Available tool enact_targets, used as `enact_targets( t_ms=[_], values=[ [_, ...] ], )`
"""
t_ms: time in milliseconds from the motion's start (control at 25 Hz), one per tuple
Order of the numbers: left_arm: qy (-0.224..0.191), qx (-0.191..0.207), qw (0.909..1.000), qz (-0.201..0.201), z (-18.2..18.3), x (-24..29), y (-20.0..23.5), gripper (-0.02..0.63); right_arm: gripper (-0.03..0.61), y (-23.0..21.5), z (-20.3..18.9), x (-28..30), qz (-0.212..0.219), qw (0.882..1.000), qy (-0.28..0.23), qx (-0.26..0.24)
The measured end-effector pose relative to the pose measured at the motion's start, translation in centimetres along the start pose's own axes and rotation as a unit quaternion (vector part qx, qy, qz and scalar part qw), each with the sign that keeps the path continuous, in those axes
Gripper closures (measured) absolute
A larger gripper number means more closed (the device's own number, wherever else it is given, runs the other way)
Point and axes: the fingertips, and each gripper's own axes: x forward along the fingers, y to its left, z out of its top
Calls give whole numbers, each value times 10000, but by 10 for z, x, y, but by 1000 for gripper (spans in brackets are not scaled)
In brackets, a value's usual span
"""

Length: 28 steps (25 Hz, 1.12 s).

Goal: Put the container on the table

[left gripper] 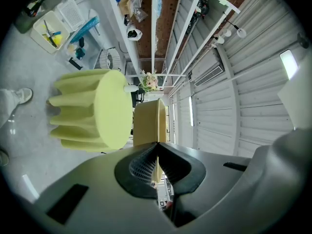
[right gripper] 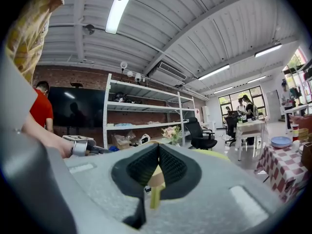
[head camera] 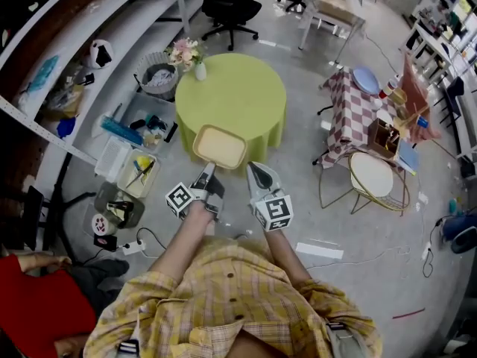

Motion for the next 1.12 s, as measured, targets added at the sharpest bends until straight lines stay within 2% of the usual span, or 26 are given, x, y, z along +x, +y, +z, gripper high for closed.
enact_targets(
  t_ms=[480, 800, 1120],
  values=[
    [171, -56, 9998, -25, 48, 69, 5, 597, 580, -35, 1, 74, -134, 9999, 35, -4],
    [369, 37, 9993, 48, 100, 124, 5, 597, 580, -57, 13, 144, -307, 9995, 20, 74],
    [634, -35, 9979, 154, 147, 173, 8, 597, 580, -71, 24, 207, -528, 9985, 76, 136]
  ],
)
